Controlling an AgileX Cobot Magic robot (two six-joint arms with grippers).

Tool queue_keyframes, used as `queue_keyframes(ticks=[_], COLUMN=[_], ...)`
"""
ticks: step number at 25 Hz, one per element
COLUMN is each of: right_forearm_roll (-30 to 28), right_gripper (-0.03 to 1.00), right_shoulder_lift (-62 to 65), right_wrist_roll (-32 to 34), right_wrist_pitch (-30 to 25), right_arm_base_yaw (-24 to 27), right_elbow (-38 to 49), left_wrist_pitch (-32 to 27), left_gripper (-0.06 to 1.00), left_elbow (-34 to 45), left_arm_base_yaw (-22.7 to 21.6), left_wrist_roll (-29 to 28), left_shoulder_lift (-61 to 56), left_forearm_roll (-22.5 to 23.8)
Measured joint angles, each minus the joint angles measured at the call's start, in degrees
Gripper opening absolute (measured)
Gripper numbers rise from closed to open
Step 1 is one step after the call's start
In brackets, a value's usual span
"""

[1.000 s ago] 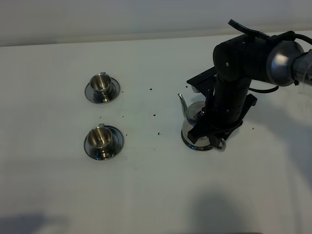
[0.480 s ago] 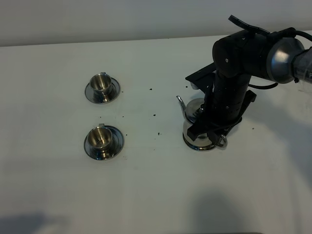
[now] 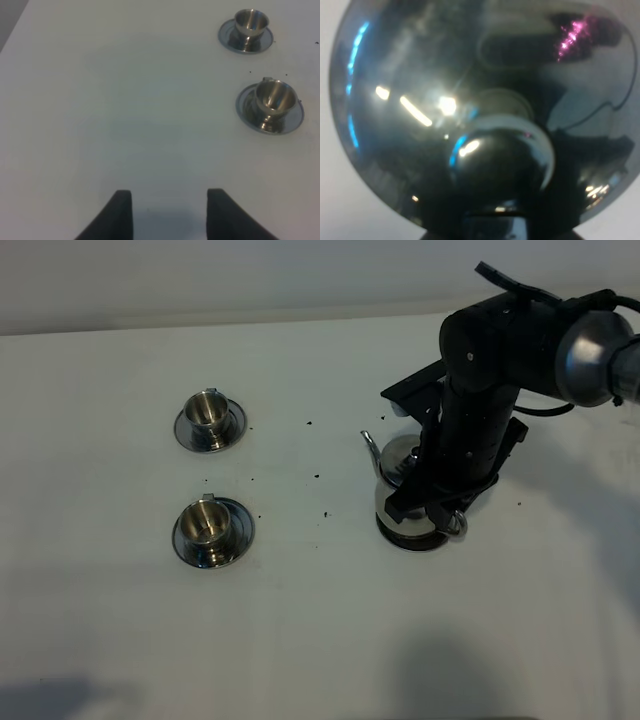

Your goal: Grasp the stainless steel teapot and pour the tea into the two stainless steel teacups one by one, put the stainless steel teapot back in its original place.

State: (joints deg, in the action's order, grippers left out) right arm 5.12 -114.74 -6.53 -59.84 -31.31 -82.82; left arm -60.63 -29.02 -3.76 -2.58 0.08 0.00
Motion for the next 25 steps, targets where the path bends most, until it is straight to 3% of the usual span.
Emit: queue_keyframes(ticks=[14,25], right_forearm_roll=[-0.6,-2.8], right_gripper=[0.18,0.18], right_shoulder_lift=[2.8,-4.2], right_wrist_roll=[-2.5,-7.4], right_wrist_pitch=[3.6,0.6], right_arm_base_yaw=[-0.9,-2.2], right_elbow=[-0.3,-16.6], left_wrist_pitch=[0.0,0.0], left_gripper=[0.38,0.38], left_elbow=[0.0,0.0], left_arm_base_yaw=[0.0,0.0], left_wrist_roll=[0.0,0.0], left_shoulder_lift=[0.0,0.0], left_forearm_roll=[0.0,0.0])
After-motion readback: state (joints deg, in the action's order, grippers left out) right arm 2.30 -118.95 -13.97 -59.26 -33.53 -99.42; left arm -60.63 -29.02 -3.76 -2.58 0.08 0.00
